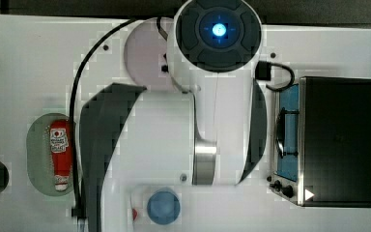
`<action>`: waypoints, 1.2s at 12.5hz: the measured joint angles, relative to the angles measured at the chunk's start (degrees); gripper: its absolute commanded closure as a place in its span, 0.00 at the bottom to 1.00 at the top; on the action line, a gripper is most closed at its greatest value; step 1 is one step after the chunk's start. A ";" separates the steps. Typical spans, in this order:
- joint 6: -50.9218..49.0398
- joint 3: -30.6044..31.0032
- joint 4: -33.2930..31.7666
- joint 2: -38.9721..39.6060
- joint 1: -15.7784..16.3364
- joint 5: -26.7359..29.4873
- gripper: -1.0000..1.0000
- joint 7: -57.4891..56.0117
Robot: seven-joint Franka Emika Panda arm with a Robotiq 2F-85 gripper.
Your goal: Pick ketchup from strainer and place it on the table
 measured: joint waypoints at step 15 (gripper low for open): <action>5.06 35.75 -8.28 0.50 -2.00 1.28 0.00 1.37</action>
